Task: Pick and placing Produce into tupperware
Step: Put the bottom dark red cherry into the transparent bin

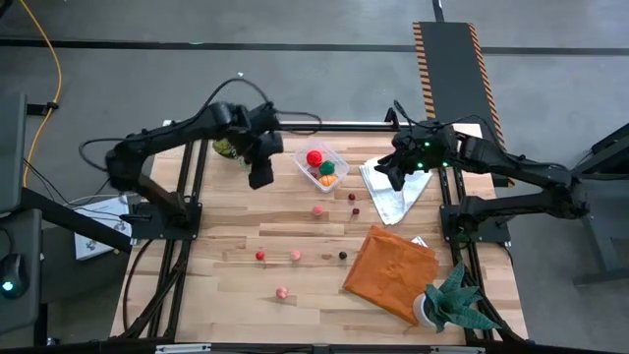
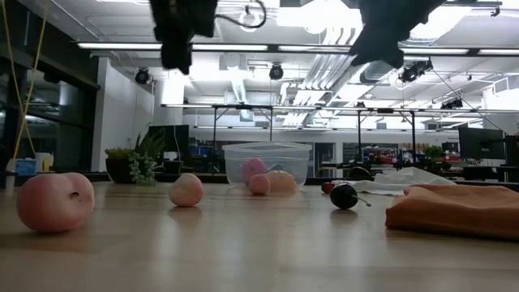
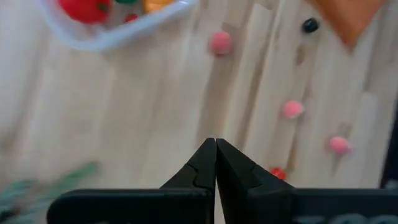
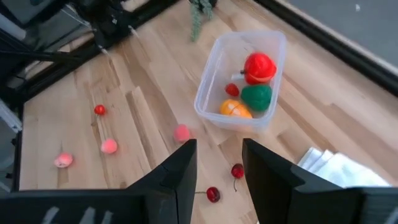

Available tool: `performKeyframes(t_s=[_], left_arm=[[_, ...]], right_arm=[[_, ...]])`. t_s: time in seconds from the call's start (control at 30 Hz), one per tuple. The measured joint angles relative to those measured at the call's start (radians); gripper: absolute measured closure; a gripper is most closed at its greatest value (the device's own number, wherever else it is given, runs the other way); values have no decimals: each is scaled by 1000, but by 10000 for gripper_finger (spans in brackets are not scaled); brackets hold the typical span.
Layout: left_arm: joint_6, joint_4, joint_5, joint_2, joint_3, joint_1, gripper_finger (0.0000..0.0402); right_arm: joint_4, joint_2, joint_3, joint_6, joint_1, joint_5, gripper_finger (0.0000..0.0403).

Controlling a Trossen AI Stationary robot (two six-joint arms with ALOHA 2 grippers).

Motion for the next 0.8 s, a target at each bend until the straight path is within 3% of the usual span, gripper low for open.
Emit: performKeyframes(t_s=[0.17,0.33,0.43,0.8], left_arm=[[-174,272,128,-162,-322,-2,401],[-308,416,187,-288,-509,-2,401],[-360,473,200,-343,-557,-7,401],[-413,622,195,-373,-572,-54,401]], right_arm=[[48,103,0,-14,20,-38,302],[110,206,0,-4,59,-52,370],[131,247,0,20,72,-109,397],[103,288,0,240,151,-124,371]])
